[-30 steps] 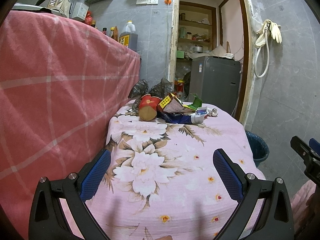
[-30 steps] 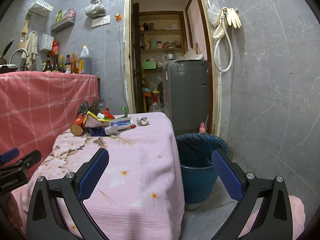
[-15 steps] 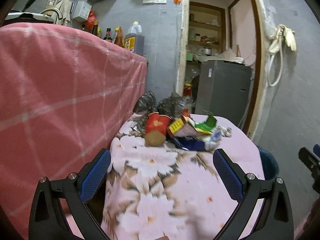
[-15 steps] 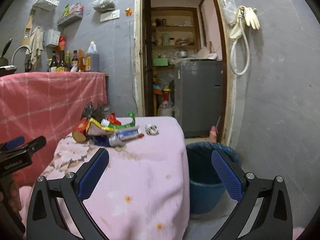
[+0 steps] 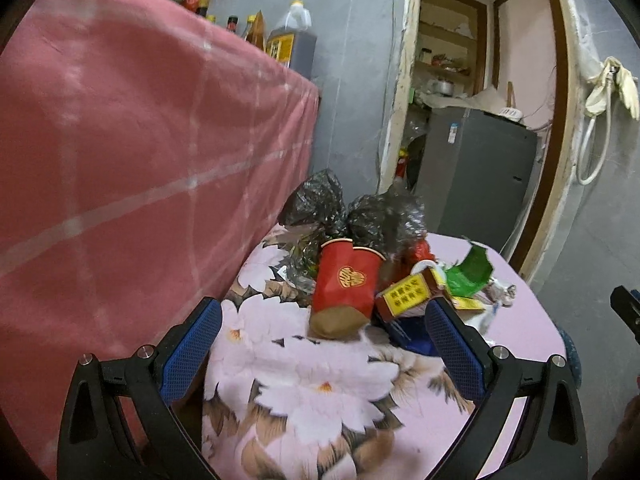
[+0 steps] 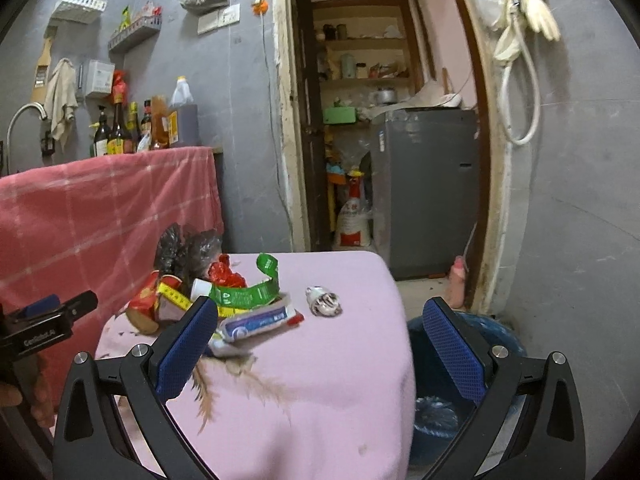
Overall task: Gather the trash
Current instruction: 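Grasp the red paper cup with the left tool while the right tool grasps the foil wrapper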
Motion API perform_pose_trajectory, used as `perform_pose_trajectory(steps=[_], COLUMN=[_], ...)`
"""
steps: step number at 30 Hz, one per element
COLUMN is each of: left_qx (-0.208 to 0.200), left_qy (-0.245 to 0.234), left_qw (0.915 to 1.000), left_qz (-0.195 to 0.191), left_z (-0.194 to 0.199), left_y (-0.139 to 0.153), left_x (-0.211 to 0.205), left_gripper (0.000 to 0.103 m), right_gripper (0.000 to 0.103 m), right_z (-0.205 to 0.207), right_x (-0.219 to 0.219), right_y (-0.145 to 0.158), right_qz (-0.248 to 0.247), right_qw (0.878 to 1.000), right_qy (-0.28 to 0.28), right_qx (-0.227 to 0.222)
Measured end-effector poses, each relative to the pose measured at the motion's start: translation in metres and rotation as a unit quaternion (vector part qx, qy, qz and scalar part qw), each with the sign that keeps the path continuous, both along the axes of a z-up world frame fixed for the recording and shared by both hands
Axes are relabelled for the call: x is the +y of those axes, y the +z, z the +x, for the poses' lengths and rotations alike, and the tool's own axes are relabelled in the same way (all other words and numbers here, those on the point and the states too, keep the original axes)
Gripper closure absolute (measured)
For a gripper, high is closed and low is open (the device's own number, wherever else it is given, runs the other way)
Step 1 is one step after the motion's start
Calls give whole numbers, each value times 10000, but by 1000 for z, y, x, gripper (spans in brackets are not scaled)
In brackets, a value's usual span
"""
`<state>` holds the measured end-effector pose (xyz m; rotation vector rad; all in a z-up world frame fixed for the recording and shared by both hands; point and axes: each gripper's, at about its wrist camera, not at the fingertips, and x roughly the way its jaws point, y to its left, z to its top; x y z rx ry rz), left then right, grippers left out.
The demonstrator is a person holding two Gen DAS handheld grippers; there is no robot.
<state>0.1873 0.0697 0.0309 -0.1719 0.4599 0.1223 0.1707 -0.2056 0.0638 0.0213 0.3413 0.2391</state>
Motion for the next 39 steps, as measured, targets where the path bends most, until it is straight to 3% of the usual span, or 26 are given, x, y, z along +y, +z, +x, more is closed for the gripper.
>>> perform_pose_trajectory(steps=[4, 8, 12, 18, 21, 26, 30, 39], left_qx=[203, 409, 611, 788, 915, 1027, 1131, 1116], left_qy=[-37, -75, -143, -370, -466, -556, -686, -741], left_qw=[9997, 9989, 9975, 9957, 9936, 9913, 9893, 9889], left_qz=[-108, -239, -325, -318, -469, -607, -614, -646], left_z=[22, 39, 52, 65, 74, 82, 84, 80], left_y=[-8, -16, -21, -27, -29, -29, -29, -27], left_x=[6, 10, 15, 16, 19, 26, 25, 23], left_gripper=[7, 11, 23, 24, 33, 37, 53, 55], right_gripper=[3, 13, 21, 35, 38, 44, 48, 51], right_z=[31, 54, 78, 118, 139, 163, 176, 197], right_x=[8, 15, 18, 22, 25, 33, 35, 35], right_y=[-5, -11, -17, -32, -40, -52, -61, -74], right_qz=[-36, -57, 45, 62, 37, -192, -348, -470], right_qw=[9998, 9993, 9987, 9948, 9914, 9853, 9812, 9721], right_qy=[155, 227, 194, 172, 208, 341, 338, 354], right_qx=[146, 275, 479, 1001, 1295, 1660, 1867, 2271])
